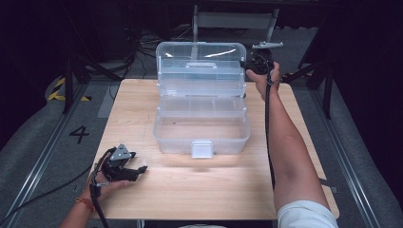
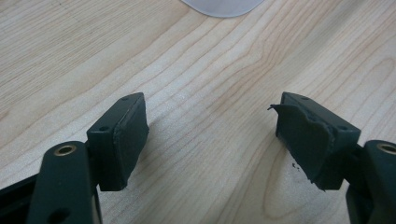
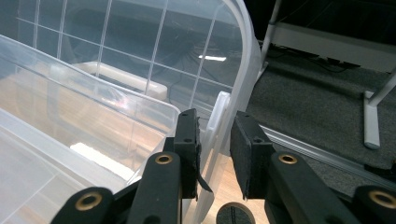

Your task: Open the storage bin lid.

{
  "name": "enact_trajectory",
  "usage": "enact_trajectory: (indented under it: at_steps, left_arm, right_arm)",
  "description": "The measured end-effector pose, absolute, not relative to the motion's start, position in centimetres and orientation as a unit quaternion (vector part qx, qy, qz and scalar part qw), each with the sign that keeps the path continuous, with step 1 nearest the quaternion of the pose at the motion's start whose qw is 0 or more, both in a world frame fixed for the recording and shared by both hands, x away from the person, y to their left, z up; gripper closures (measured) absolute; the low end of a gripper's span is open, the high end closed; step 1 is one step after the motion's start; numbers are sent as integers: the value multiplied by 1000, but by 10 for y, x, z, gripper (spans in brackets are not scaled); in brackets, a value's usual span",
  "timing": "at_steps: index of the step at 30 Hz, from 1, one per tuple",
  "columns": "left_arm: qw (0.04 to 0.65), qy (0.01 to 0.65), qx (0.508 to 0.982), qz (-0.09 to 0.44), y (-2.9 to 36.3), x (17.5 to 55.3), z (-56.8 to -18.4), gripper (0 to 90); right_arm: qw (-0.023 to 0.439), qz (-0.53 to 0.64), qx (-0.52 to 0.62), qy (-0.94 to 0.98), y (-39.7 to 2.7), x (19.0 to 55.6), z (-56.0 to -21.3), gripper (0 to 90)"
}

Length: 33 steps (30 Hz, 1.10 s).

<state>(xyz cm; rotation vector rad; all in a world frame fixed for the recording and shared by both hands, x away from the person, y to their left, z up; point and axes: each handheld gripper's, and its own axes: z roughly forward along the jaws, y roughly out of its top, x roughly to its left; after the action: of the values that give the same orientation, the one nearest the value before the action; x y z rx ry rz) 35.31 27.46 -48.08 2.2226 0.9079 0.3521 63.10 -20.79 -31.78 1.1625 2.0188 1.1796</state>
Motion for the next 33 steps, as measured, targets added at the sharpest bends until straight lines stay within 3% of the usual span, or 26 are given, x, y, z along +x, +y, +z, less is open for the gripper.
enact_trajectory:
  at_steps: [33]
  left_arm:
    - [348,360,854,140,274,353,-481,229]
  right_arm:
    - [239,412,466,746,-202,654,-330,710]
